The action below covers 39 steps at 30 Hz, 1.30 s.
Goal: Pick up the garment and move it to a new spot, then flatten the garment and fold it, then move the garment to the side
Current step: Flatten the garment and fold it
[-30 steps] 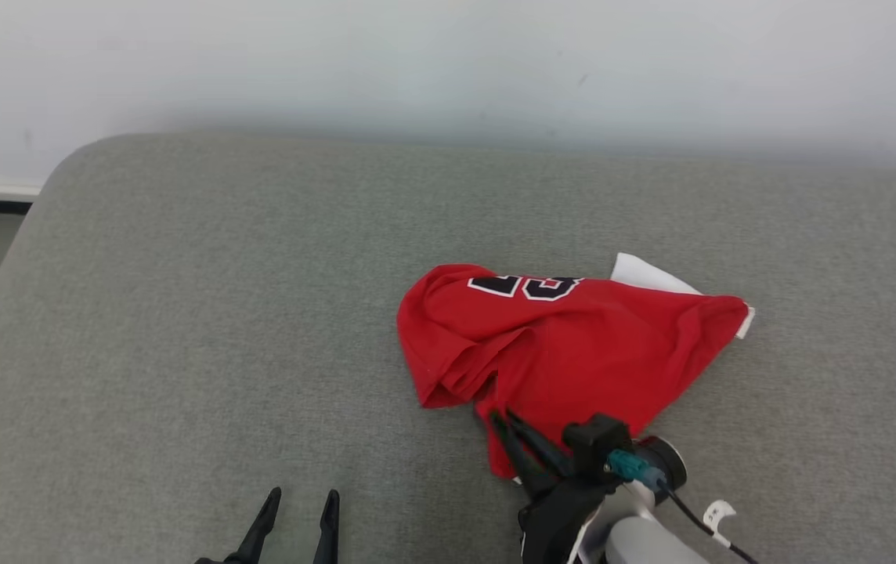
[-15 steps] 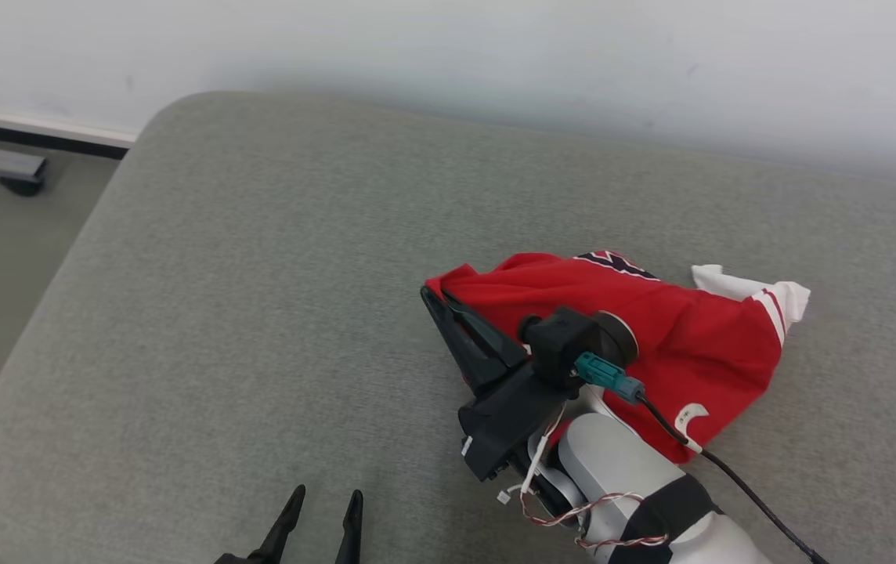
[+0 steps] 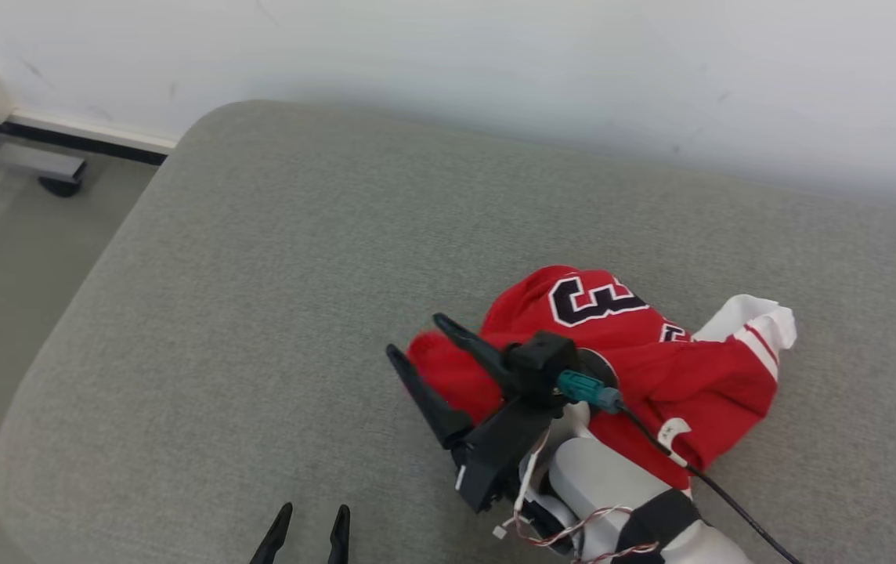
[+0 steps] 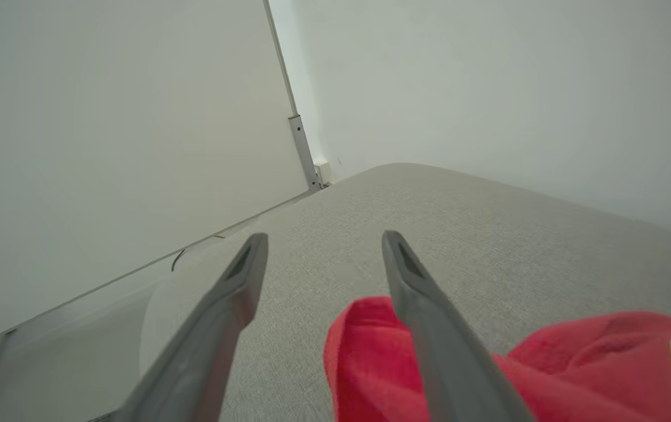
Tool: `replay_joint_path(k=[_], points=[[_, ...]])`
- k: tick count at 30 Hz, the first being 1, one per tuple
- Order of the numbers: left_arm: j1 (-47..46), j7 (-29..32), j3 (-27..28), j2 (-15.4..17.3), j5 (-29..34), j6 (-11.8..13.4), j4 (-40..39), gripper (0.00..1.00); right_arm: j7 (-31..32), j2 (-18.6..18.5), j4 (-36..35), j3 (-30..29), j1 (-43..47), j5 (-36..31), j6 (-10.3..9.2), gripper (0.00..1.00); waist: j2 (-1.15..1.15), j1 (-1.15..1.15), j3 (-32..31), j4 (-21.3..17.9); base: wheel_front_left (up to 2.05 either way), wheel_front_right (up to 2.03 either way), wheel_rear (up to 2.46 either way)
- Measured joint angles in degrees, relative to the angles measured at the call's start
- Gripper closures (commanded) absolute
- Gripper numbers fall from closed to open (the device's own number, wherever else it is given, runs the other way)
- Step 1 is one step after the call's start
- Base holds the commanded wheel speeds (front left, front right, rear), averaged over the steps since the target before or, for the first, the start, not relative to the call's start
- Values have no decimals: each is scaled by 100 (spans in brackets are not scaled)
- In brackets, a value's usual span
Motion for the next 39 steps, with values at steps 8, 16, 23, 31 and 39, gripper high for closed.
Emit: replay_joint_path(k=[8,16,23,31,39], points=[[-118,0,98,2,-2,20,-45,0,-1,-502,-263,-703,517,-234,0,0,0,0,13,-593,0,0,0],[-135,0,113,2,0,19,-82,0,-1,-735,-417,-2324,1330,-853,0,0,0,0,-24,-1164,0,0,0],[-155,-1,-86,1,-118,8,-16,0,-1,-546,-616,-2995,1847,-1282,0,0,0,-1,-10,-1576,0,0,0],[-282,0,-415,-1,-357,-19,241,0,-1,-432,-771,-3241,1861,-1469,0,0,0,-1,141,-1964,0,0,0],[-500,0,-316,-1,-171,97,468,0,0,-426,-815,-3364,1855,-1550,0,0,0,0,350,-2225,0,0,0]])
